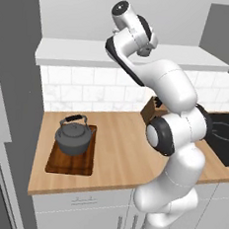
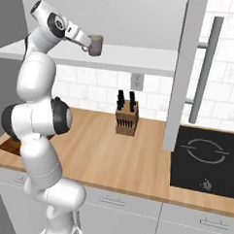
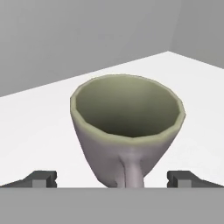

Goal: Pick the kettle from the counter and place it on the tray. Then pick the mug from the cabinet and place it on the tray. Then close the cabinet doors.

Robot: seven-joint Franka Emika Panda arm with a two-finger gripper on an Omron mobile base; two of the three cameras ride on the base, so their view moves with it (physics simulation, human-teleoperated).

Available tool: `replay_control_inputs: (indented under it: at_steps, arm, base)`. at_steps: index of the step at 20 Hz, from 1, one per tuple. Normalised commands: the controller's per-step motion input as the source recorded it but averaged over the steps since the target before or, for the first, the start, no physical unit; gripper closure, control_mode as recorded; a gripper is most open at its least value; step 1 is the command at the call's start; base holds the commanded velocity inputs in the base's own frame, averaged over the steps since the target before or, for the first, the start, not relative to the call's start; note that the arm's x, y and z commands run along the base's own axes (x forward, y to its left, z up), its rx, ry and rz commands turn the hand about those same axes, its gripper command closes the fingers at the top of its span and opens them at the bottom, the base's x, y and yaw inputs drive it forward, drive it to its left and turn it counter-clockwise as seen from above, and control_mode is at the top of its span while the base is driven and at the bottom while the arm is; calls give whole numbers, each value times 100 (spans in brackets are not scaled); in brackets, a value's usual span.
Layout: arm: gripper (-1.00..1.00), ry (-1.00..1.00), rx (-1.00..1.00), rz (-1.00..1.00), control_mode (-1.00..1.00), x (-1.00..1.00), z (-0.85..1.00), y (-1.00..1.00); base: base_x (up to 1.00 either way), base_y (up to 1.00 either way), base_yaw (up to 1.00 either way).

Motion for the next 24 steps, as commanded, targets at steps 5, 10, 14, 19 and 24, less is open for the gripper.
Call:
replay_control_inputs:
  at_steps: [5, 10, 14, 19, 24]
  arm:
    - [100, 0, 0, 0, -100, 1, 0, 0]
    - [100, 0, 0, 0, -100, 0, 0, 0]
    - [100, 0, 0, 0, -100, 0, 0, 0]
    - [100, -1, 0, 0, -100, 0, -2, 0]
    - [100, -10, -1, 0, -100, -5, -27, 0]
  base:
    - [0, 0, 0]
    - [0, 0, 0]
    - [0, 0, 0]
    - [0, 0, 0]
    - [0, 0, 0]
